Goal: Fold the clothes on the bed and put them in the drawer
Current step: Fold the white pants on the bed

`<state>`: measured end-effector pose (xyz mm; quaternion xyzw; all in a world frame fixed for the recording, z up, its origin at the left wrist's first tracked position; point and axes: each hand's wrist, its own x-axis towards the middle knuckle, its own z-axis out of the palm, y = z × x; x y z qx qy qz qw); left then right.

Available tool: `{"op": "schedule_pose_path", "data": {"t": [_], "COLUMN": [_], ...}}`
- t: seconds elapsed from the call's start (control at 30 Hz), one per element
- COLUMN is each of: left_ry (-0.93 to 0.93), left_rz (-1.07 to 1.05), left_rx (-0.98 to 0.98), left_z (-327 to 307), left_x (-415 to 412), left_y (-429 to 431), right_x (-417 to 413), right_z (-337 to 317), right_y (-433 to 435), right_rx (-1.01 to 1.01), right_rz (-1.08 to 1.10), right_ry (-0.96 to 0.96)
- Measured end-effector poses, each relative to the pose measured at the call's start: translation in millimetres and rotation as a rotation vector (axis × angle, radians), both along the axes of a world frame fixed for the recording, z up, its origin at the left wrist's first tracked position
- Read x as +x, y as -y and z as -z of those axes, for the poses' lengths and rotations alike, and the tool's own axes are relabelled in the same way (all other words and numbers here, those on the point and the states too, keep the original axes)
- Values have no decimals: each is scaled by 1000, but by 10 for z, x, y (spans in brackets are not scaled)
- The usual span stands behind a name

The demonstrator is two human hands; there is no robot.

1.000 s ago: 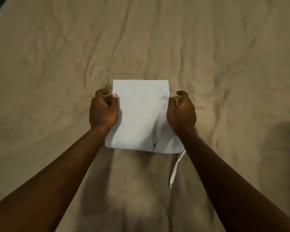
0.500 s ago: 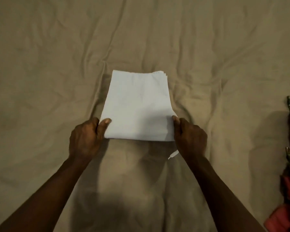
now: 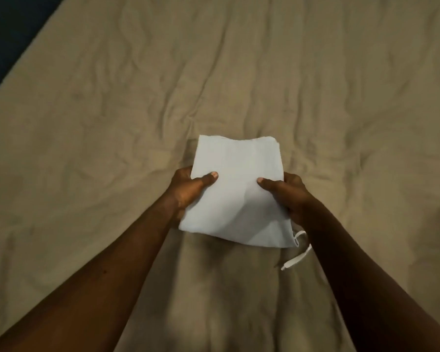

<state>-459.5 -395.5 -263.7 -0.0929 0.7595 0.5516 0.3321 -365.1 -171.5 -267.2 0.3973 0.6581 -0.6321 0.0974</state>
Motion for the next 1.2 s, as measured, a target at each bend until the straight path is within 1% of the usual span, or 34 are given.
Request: {"op": "schedule_pose_path", "data": {"t": [0.03,0.1,0.13,0.2,0.23,0.37,0.47,0.53,0.63,0.67,0.7,0.73,0.77,0.8,0.83,0.87,0.9,0.93,0.97,1.0,1.1,1.2], "left_ry": [-70,-246,-323,-442,-490,-616,-692,-690,-635,-610,-573,-517,-456,-429,-463,-568,-719,-850,-938,-960,-884,-863], "left_rz": [13,68,65,35,11,-6,37,83,120,139,188,265,357,421,443,430,407,408,435,473,548,511], "left_rx": [-3,-68,-96,-123,-142,-193,-256,-265,-333,-406,-529,-662,-774,-852,-938,-1028,-1083,-1076,-1053,-1007,-916,-875], "left_z": [-61,-244,-352,-568,-682,-959,-1114,-1132,-916,-767,-613,-438,-275,-122,-24,63,107,196,286,376,532,358], "left_x": [-2,-69,-178,-365,-545,-1387,-2175,-2636,-3283,-3426,-3521,-3588,-3601,-3559,-3459,-3330,-3206,-3070,-2984,-2926,-2852,-2702], "left_y": [40,270,520,897,1215,2352,3171,3569,4223,4378,4502,4614,4640,4607,4522,4442,4386,4300,4344,4426,4533,4330], "right_x": [6,-77,-211,-425,-635,-1453,-2169,-2554,-3177,-3328,-3429,-3500,-3517,-3504,-3471,-3433,-3425,-3383,-3376,-3356,-3057,-2476], "right_z": [-72,-240,-346,-603,-712,-857,-777,-701,-452,-333,-205,-40,109,248,335,409,425,442,431,436,375,232], "right_y": [39,259,484,872,1190,2383,3306,3761,4384,4504,4599,4718,4780,4819,4841,4859,4897,4873,4918,4953,4894,4642], "right_rx": [-5,24,52,151,196,296,260,186,68,6,-55,-74,-25,66,157,196,209,222,219,214,251,354], "right_rz": [-11,-66,-113,-181,-207,-134,-54,-20,-3,-19,-61,-130,-206,-260,-266,-239,-210,-179,-163,-150,-158,-234], "right_ry": [-50,-175,-236,-305,-347,-474,-520,-527,-447,-380,-288,-188,-115,-67,-51,-59,-90,-111,-144,-168,-204,-251]}}
